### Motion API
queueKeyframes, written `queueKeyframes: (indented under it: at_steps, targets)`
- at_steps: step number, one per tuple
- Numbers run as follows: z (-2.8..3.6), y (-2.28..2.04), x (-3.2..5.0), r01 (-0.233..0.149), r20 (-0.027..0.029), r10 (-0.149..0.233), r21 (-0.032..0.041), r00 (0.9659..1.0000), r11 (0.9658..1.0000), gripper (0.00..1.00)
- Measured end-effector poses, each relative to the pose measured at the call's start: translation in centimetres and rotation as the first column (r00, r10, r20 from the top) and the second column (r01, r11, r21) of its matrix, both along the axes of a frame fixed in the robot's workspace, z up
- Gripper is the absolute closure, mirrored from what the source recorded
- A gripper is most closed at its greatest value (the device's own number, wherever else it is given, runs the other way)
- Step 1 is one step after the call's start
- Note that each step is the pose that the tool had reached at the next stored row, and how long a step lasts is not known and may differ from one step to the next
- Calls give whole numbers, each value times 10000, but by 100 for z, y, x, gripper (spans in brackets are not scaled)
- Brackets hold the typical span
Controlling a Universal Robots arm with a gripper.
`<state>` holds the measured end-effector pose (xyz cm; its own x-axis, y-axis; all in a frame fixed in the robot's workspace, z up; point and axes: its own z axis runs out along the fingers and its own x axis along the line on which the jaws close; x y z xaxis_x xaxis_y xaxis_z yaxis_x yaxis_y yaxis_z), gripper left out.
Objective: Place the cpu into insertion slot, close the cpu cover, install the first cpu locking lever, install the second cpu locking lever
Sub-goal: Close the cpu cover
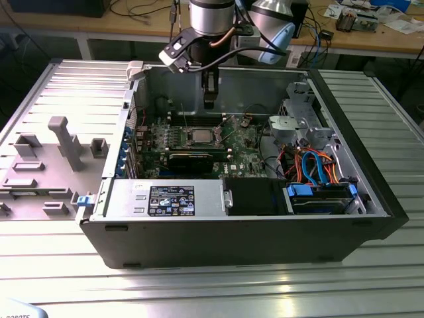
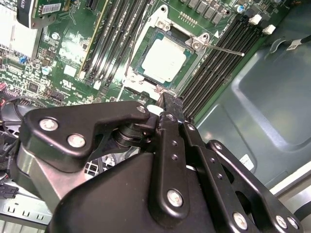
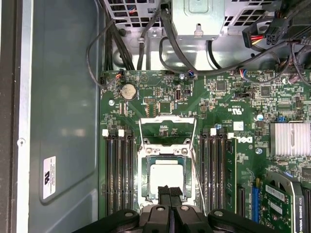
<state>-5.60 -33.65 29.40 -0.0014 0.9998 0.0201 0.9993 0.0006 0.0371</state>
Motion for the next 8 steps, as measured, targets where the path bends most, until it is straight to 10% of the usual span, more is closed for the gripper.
queueKeyframes:
  at_steps: [8]
  targets:
    - [0,0,24,0,0,0,0,10000,10000,89]
